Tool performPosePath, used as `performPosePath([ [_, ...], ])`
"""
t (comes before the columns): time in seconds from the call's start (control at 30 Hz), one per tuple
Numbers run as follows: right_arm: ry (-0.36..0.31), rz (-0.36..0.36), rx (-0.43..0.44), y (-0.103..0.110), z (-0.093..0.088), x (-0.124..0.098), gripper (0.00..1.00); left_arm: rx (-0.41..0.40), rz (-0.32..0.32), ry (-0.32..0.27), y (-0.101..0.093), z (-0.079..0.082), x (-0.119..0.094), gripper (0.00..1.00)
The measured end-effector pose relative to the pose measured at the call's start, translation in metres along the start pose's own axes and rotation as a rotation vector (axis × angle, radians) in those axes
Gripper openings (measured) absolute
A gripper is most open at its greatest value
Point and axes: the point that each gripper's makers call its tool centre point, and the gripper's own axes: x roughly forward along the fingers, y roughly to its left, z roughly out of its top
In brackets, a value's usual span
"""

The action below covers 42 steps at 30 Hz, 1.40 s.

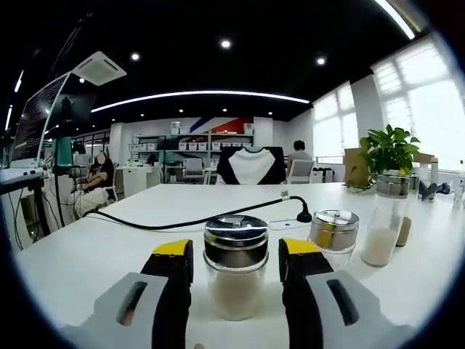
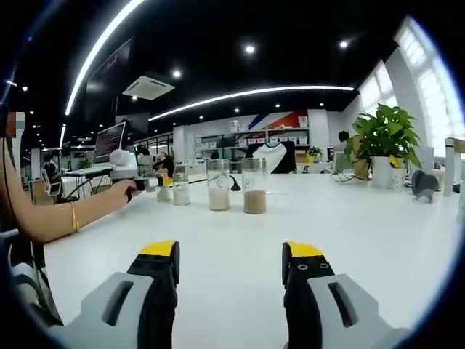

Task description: Rotate the seasoning bottle until the label or dispensing opening points toward the visible target arrow and the bottle remains upright within the marked orientation range

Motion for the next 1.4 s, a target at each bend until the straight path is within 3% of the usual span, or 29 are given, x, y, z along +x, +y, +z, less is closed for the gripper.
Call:
performPosePath([
  [0.3, 0.001, 0.019, -0.019, 0.006, 0.003, 0.001, 0.55, 0.026, -0.014, -0.019, -0.003, 0.006, 0.001, 0.38],
  [0.57, 0.003, 0.011, -0.016, 0.007, 0.000, 0.000, 0.55, 0.054, -0.011, -0.028, -0.004, 0.006, 0.000, 0.37],
  [0.67, 0.006, 0.018, -0.017, 0.009, -0.001, 0.000, 0.55, 0.010, 0.036, -0.037, 0.000, 0.008, -0.005, 0.37],
  [1.13, -0.026, 0.025, -0.001, 0.013, 0.010, 0.003, 0.54, 0.020, 0.006, -0.059, -0.007, 0.017, -0.003, 0.37],
  [1.4, -0.035, 0.028, 0.002, 0.016, 0.013, 0.002, 0.54, 0.035, 0.004, -0.109, -0.006, 0.044, -0.012, 0.37],
])
